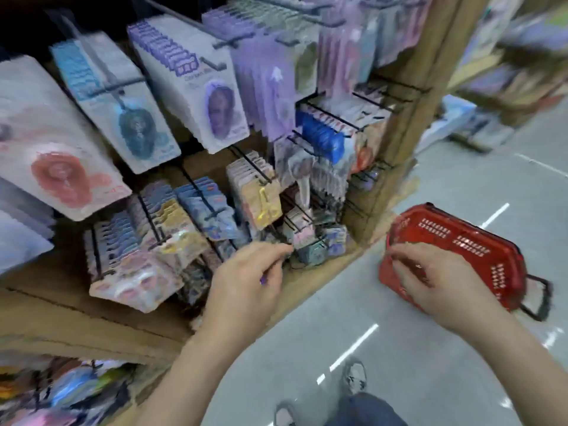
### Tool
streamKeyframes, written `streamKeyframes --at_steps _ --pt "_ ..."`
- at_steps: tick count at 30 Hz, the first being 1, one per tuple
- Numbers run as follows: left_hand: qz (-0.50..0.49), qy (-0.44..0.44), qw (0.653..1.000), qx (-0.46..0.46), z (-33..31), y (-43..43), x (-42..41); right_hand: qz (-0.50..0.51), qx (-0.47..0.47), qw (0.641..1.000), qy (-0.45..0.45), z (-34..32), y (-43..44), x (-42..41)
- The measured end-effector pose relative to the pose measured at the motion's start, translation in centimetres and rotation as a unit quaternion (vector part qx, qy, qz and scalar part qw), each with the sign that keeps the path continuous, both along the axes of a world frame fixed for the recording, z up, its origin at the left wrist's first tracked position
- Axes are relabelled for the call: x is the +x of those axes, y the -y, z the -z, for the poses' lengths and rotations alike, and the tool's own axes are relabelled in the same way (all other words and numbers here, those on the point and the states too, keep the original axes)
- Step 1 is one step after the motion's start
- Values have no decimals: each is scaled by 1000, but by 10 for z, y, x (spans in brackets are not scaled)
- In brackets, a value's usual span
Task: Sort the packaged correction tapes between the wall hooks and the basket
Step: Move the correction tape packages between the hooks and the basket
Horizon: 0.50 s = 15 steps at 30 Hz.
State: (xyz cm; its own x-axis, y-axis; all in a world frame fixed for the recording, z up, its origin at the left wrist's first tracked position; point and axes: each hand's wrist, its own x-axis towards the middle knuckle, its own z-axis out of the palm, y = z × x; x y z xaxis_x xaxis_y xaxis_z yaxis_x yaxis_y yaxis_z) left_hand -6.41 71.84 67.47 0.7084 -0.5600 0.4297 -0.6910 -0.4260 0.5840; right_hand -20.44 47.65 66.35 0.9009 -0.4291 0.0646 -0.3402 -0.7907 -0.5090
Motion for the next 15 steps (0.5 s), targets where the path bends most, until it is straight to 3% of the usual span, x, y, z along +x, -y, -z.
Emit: streamKeyframes --at_steps 9,15 --pt "149 -66 976 146 63 167 -49 262 112 957 -58 70 124 -157" --pt "189 -94 940 267 125 304 -78 341 154 918 -131 116 213 -231"
